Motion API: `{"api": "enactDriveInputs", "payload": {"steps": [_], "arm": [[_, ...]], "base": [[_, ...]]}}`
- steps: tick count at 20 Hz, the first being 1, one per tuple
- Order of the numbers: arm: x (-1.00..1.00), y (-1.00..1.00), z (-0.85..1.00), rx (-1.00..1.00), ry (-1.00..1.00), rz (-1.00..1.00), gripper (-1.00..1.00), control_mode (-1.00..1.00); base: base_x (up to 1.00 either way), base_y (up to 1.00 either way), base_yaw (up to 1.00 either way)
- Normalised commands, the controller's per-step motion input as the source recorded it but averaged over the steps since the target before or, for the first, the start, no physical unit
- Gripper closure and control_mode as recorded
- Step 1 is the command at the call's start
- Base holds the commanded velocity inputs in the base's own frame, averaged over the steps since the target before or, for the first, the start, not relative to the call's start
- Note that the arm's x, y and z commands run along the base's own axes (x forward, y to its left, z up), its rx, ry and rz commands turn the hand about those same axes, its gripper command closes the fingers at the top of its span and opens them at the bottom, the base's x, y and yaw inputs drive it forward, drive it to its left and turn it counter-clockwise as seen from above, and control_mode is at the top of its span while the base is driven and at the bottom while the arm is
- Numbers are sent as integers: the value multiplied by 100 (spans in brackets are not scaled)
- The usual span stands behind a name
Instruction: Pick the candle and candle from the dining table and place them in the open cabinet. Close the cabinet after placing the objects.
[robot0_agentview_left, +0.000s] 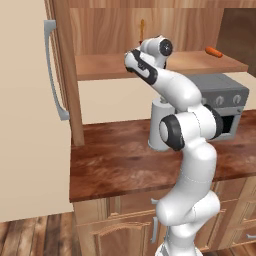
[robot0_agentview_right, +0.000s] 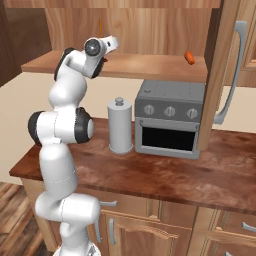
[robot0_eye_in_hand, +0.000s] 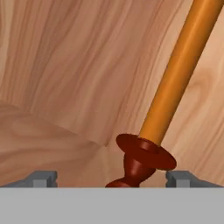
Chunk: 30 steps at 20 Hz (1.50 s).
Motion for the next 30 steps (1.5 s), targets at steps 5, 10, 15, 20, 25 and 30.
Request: {"api": "enactDriveInputs", "payload": {"steps": [5,10,15,20,25,30], "arm": [[0,-19,0,0,-4,0,-100,-100],[-12,-15,0,0,-2,0,-100,-100],[-32,-16,0,0,0,0,-100,-100],[-60,-13,0,0,-4,0,-100,-100],[-70,-2,8,0,-8,0,-100,-100],[-77,-4,9,0,-5,0,-100,-100]], "base": [[0,0,0],[0,0,0],[0,0,0],[0,0,0],[0,0,0],[0,0,0]]}}
